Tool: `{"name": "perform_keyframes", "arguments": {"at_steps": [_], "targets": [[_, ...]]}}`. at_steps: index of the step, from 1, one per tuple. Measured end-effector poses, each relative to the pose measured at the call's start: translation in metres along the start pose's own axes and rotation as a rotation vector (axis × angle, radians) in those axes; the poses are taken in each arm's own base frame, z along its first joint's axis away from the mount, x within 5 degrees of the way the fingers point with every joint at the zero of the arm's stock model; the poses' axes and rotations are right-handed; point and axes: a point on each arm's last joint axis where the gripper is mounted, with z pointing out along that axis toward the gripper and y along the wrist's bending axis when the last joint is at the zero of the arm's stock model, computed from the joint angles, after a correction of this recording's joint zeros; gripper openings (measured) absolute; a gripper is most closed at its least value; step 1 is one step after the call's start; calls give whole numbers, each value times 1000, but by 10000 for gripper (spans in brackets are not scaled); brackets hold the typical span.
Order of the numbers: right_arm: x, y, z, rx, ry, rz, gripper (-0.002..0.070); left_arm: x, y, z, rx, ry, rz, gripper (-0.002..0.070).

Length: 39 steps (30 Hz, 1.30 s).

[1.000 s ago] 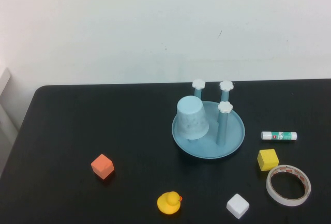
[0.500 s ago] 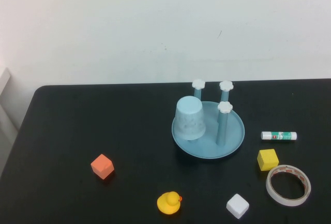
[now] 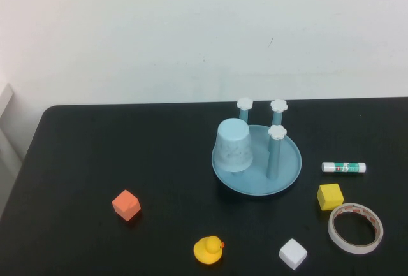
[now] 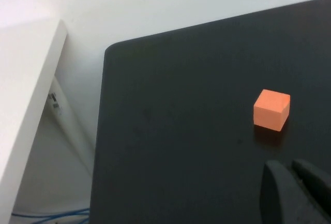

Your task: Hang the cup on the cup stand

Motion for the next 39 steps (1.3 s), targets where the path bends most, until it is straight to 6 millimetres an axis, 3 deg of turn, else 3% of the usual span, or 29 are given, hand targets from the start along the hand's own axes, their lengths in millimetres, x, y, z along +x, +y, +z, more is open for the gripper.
{"name": "perform_keyframes", "arguments": {"at_steps": [20, 28, 39], "targets": [[0, 0, 0, 0, 0, 0, -1, 0, -2, 0, 9, -3, -42, -1], [0, 0, 0, 0, 0, 0, -1, 0, -2, 0, 11, -2, -169, -1], [0, 0, 0, 0, 0, 0, -1, -1, -4, 0, 45, -2, -162, -1]]}}
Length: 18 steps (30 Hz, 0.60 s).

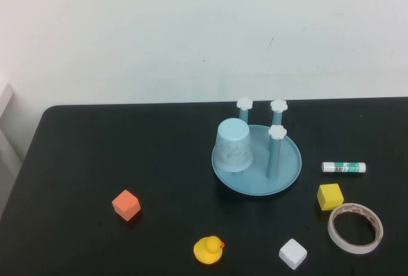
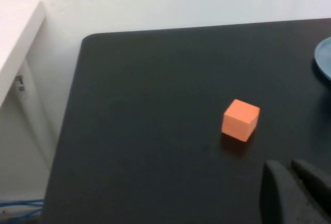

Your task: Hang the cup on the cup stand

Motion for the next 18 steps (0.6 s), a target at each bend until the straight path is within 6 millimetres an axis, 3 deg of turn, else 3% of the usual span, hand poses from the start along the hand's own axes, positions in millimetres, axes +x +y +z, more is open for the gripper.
{"name": "perform_keyframes", "arguments": {"at_steps": [18], "targets": [[0, 0, 0, 0, 0, 0, -1, 0, -1, 0, 24, 1, 23, -1]]}}
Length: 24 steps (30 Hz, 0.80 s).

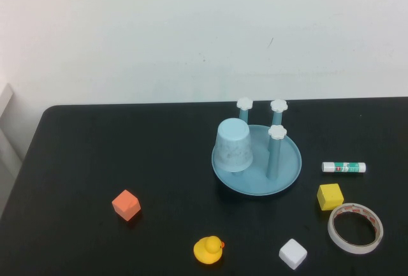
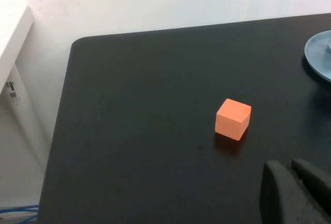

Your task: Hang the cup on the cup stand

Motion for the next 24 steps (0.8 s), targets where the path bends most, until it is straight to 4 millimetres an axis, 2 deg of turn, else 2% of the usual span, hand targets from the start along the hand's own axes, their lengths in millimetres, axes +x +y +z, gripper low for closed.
{"name": "perform_keyframes", "arguments": {"at_steps": [9, 13, 19, 24], "targets": [[0, 0, 0, 0, -2, 0, -1, 0, 0, 0, 0, 0, 0, -1], [3, -7, -7, 58, -27, 63, -2, 0, 0, 0, 0, -2, 0, -1], [14, -29, -25, 314, -44, 238, -2, 0, 0, 0, 0, -2, 0, -1], [27, -40, -50, 591, -79, 384, -1, 0, 0, 0, 0, -2, 0, -1]]}}
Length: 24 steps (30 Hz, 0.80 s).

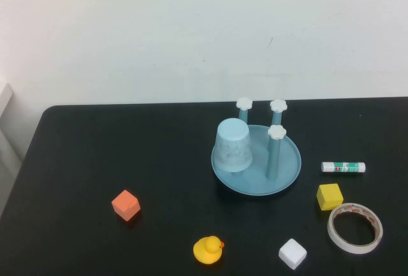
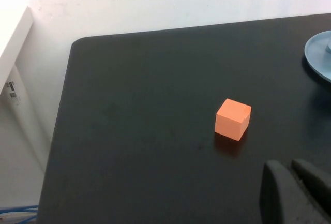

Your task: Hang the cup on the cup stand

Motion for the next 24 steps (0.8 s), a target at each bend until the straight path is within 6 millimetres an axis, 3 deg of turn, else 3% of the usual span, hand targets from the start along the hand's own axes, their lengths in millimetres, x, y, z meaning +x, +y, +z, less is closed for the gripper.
{"name": "perform_keyframes", "arguments": {"at_steps": [8, 17, 24], "targets": [[3, -14, -24, 266, -106, 97, -2, 0, 0, 0, 0, 0, 0, -1], [2, -16, -25, 306, -117, 90, -2, 0, 0, 0, 0, 0, 2, -1], [26, -9, -16, 328, -105, 29, -2, 0, 0, 0, 0, 0, 2, -1]]}}
